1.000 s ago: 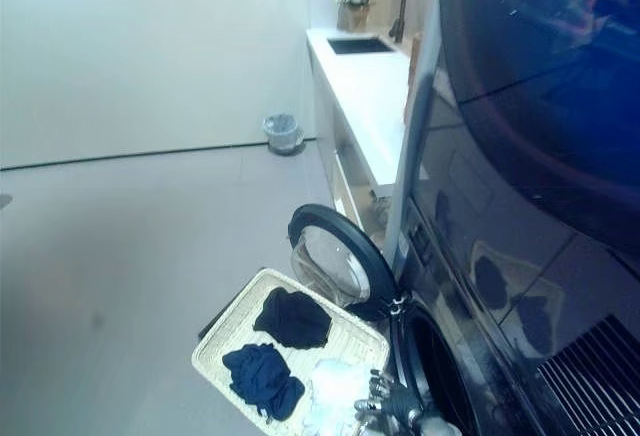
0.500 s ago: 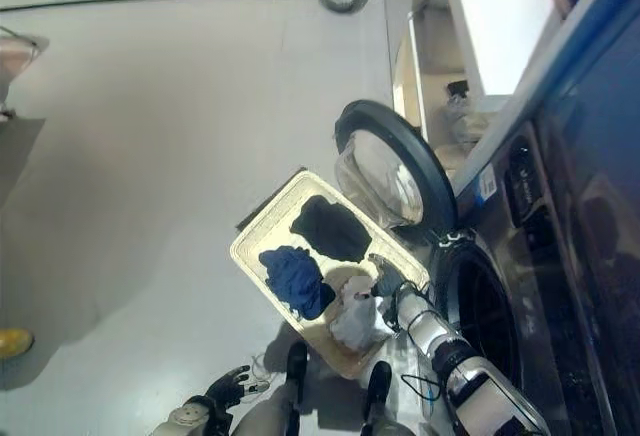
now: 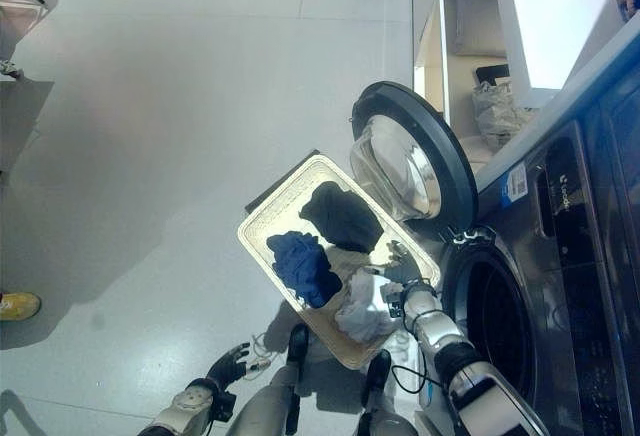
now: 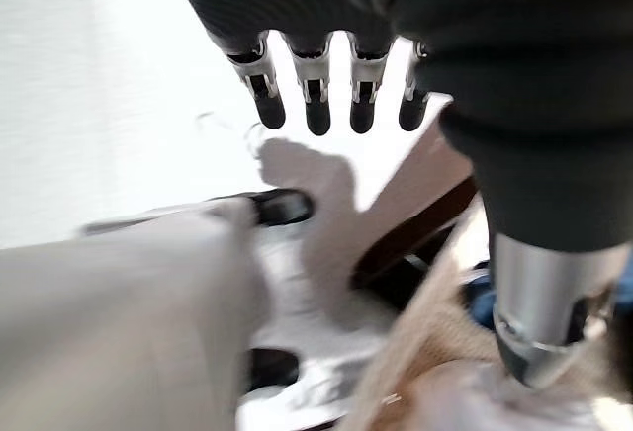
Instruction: Put the clothes into the washing machine.
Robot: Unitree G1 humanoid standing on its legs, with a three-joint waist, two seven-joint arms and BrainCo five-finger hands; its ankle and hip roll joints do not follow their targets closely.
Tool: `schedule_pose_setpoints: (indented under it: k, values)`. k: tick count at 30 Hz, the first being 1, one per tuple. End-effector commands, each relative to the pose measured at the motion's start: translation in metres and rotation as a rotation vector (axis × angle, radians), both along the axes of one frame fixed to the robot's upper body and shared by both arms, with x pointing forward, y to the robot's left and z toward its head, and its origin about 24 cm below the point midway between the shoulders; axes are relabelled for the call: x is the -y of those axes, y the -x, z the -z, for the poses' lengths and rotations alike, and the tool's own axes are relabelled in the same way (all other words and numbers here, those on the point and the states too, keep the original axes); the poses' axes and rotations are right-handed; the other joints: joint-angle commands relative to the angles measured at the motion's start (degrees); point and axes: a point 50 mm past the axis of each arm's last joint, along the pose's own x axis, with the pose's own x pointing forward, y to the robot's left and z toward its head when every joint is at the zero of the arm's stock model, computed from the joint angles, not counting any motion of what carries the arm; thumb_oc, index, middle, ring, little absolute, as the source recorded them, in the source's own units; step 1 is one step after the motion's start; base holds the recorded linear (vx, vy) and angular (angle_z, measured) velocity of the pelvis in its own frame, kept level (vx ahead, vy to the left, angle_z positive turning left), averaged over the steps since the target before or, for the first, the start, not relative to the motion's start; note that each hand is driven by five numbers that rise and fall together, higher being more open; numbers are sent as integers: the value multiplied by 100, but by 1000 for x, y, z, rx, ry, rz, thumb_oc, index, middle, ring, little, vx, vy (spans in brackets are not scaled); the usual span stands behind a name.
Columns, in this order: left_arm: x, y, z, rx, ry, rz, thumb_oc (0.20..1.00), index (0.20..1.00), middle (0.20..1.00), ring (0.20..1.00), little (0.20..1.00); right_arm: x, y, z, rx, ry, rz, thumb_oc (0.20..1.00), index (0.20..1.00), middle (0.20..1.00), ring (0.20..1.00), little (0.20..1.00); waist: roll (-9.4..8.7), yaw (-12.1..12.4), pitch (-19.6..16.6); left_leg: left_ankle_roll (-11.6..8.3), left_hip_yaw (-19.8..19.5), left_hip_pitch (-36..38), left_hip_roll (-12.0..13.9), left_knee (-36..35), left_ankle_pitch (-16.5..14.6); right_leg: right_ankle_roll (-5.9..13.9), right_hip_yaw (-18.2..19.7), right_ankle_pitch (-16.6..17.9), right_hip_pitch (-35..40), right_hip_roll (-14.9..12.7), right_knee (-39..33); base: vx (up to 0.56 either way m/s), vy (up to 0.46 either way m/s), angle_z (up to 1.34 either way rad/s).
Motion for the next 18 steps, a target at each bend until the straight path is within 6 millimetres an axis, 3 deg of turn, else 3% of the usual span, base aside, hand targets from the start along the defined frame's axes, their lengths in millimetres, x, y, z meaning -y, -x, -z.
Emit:
schedule_pose_setpoints:
  k: [1, 6, 14, 18]
  values:
    - [-14, 1, -7, 96, -62, -148, 1000, 1000, 1000, 1000, 1000, 11, 12, -2, 110, -156, 30, 1000, 1000, 1000, 1000, 1000, -127, -185, -210, 285, 348, 90, -520, 419, -822, 212, 450, -253, -521, 7, 704, 32, 7, -24]
    - [-29, -3, -18, 173, -206, -216, 1000, 1000, 1000, 1000, 1000, 18, 37, 26, 24, -185, -11, 1000, 1000, 1000, 1000, 1000, -159, -370, -383, 246, 509, 220, -469, 291, -757, 232, 670, -138, -508, 77, 567, 42, 11, -38]
    - [-39, -24, -34, 189, -412, -203, 1000, 1000, 1000, 1000, 1000, 15, 30, 26, -1, -54, -95, 1000, 1000, 1000, 1000, 1000, -89, -550, -323, 223, 599, 73, -426, 338, -694, 227, 843, -83, -739, 125, 595, -5, 55, -37]
    - [-44, -39, -43, 164, -531, -182, 1000, 1000, 1000, 1000, 1000, 2, 19, 17, 20, 28, -161, 1000, 1000, 1000, 1000, 1000, -103, -709, -171, 219, 681, -257, -442, 530, -666, 207, 992, -24, -1096, 166, 675, -35, 112, -17]
